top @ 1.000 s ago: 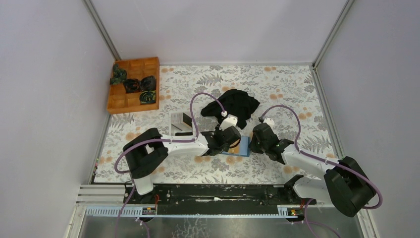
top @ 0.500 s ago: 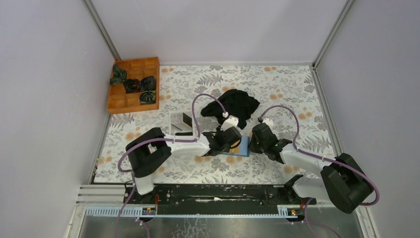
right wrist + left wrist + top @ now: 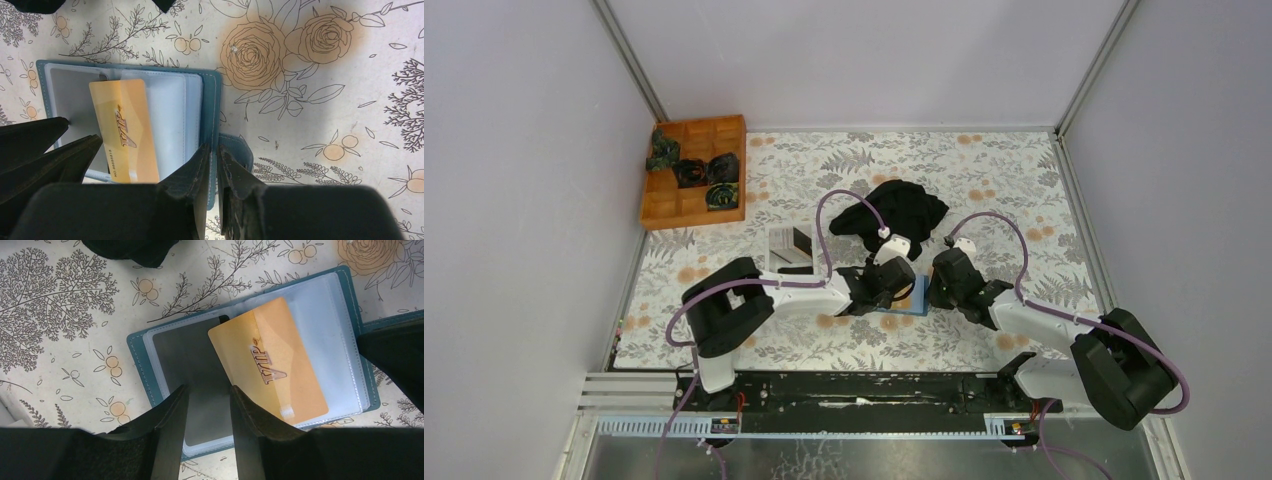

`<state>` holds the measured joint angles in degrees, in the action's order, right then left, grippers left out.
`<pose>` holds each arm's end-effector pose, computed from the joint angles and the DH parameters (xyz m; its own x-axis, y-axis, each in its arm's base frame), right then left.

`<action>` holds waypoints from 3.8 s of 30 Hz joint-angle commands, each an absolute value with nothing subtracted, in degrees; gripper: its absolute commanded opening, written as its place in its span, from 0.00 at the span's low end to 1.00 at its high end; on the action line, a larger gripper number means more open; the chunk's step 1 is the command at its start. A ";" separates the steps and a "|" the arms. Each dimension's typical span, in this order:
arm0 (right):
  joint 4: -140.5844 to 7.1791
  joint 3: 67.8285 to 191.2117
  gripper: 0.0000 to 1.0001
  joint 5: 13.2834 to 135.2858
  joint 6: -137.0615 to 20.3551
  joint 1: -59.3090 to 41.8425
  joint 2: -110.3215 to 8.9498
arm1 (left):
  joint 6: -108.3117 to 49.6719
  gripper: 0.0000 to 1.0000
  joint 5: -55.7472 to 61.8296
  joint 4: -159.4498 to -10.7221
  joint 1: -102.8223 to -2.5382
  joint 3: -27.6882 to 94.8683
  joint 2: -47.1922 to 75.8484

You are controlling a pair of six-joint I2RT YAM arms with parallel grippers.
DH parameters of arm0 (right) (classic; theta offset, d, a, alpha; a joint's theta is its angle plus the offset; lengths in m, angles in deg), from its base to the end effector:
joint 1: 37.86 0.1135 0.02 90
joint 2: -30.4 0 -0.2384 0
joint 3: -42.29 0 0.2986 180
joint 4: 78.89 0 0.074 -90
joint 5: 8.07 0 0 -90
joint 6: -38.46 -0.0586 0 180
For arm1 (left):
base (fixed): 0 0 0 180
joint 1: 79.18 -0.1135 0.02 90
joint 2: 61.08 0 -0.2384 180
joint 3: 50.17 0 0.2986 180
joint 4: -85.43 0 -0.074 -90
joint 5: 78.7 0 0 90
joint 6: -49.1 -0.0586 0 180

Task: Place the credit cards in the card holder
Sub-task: Insert the credit card into the card holder.

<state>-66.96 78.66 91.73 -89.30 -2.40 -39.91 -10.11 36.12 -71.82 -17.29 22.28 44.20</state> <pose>0.2331 0.1538 0.0767 -0.7532 0.2044 -0.6253 -0.0176 0.9439 0.3298 0.2128 -0.3462 0.0767 -0.6865 0.2990 -0.6628 0.3927 0.9196 0.0081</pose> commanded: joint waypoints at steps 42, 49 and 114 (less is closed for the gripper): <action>-67.33 78.49 0.18 91.94 -88.67 -2.70 -41.05 | -12.58 0.50 47.18 -75.77 -16.68 22.43 45.24; -67.47 78.60 0.18 91.95 -88.56 -2.67 -41.36 | -12.77 0.51 48.01 -75.50 -17.08 22.59 45.71; -68.57 78.22 0.18 91.22 -88.44 -2.70 -42.28 | -14.62 0.51 35.71 -87.70 -17.87 18.31 43.44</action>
<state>-68.18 78.68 91.51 -88.84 -2.42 -40.61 -14.16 37.13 -83.78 -18.41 19.48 45.42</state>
